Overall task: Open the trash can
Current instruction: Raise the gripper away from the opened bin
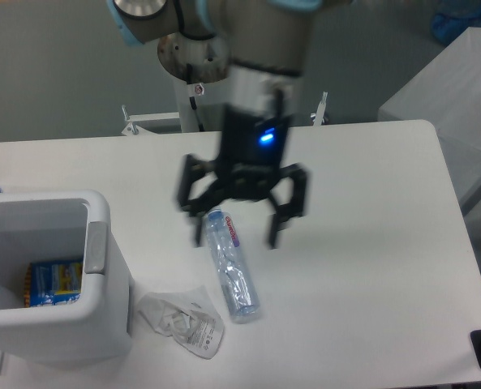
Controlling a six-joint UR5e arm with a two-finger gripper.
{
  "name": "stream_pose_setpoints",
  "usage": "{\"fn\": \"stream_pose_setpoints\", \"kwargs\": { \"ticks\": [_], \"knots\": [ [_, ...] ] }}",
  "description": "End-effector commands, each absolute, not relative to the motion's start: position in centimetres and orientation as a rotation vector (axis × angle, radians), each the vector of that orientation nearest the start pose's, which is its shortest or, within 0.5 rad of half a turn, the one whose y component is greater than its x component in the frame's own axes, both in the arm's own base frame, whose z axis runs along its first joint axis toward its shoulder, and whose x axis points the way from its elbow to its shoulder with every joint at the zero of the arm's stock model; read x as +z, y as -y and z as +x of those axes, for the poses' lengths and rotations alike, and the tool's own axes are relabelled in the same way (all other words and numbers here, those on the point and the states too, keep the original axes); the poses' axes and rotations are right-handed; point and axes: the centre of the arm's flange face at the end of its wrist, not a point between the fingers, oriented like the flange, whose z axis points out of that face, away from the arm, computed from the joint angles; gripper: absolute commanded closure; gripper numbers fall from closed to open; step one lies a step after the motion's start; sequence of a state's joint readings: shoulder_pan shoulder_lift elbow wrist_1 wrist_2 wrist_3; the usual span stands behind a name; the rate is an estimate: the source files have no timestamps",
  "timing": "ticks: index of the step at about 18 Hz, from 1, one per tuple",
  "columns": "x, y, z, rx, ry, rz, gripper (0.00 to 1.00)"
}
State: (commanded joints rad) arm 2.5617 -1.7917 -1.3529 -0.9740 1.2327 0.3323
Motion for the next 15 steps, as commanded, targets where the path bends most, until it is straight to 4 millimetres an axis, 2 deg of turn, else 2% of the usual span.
{"fn": "stream_pose_setpoints", "kwargs": {
  "ticks": [1,4,9,15],
  "knots": [
    [54.5,-47.2,-43.7,0.216,0.633,-2.445,0.00],
    [51.5,-46.2,-44.4,0.362,0.467,-2.632,0.00],
    [49.3,-45.6,-44.4,0.381,0.463,-2.690,0.00],
    [49.2,-45.4,-44.4,0.384,0.466,-2.691,0.00]
  ]
}}
